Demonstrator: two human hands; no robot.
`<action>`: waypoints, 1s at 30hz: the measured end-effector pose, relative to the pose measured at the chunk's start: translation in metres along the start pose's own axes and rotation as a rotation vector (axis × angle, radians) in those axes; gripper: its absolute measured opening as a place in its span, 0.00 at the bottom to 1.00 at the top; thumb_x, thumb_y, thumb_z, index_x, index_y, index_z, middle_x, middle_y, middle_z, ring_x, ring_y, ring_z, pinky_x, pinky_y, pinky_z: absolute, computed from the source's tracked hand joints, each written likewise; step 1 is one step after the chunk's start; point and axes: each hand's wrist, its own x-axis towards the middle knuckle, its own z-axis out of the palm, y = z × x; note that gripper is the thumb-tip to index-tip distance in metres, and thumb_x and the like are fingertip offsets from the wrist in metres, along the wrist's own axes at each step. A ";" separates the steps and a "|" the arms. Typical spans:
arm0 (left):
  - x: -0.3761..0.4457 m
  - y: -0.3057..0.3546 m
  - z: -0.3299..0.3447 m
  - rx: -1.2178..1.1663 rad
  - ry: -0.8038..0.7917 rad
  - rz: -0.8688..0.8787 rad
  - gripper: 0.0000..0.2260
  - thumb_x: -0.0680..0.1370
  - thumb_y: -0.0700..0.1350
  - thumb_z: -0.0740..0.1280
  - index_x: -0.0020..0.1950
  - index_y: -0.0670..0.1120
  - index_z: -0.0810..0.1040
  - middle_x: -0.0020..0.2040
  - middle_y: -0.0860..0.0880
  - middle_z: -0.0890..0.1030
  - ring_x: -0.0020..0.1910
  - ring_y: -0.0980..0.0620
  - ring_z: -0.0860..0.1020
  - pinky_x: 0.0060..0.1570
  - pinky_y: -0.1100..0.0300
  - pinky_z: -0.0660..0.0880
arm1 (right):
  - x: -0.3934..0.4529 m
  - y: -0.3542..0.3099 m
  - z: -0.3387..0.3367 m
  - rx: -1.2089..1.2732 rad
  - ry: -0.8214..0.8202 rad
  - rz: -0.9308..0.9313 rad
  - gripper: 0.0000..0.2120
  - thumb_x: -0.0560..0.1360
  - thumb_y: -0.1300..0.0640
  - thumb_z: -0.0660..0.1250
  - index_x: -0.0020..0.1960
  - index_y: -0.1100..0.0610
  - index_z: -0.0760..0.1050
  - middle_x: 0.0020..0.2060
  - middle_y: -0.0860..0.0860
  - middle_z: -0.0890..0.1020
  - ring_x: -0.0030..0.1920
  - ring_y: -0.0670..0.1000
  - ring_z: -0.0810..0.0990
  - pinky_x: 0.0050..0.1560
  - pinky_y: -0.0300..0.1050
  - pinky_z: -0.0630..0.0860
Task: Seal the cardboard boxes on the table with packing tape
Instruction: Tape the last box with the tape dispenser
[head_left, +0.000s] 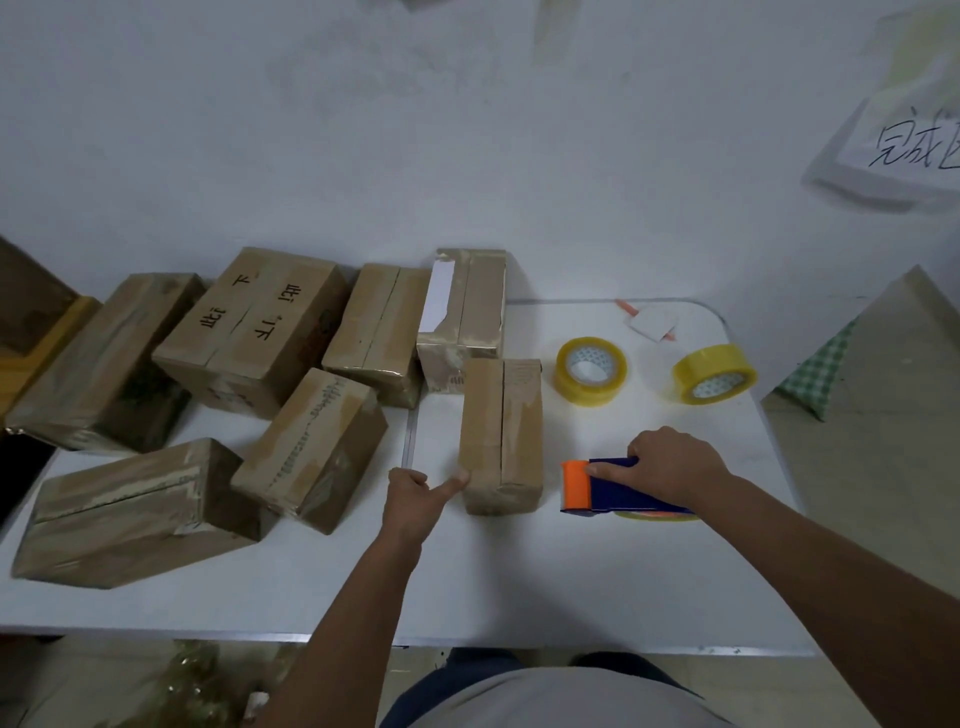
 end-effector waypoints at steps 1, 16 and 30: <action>0.003 -0.001 -0.001 0.005 0.003 0.003 0.28 0.71 0.55 0.78 0.59 0.44 0.68 0.54 0.44 0.74 0.49 0.49 0.74 0.42 0.58 0.69 | 0.001 0.000 0.001 0.006 -0.009 0.009 0.35 0.67 0.21 0.54 0.36 0.53 0.76 0.34 0.49 0.78 0.35 0.49 0.79 0.37 0.42 0.72; 0.016 -0.010 -0.009 -0.033 -0.083 -0.003 0.22 0.73 0.56 0.76 0.55 0.45 0.70 0.49 0.48 0.74 0.46 0.52 0.73 0.45 0.60 0.69 | 0.013 -0.027 0.010 -0.065 -0.064 0.034 0.31 0.71 0.24 0.53 0.34 0.52 0.66 0.32 0.48 0.72 0.31 0.46 0.71 0.37 0.41 0.69; 0.041 -0.006 -0.035 0.043 -0.018 0.084 0.11 0.84 0.45 0.58 0.49 0.45 0.78 0.51 0.43 0.81 0.45 0.51 0.78 0.46 0.57 0.72 | 0.006 -0.041 0.033 0.044 -0.077 0.023 0.32 0.71 0.24 0.52 0.34 0.54 0.67 0.31 0.49 0.72 0.32 0.49 0.74 0.38 0.43 0.71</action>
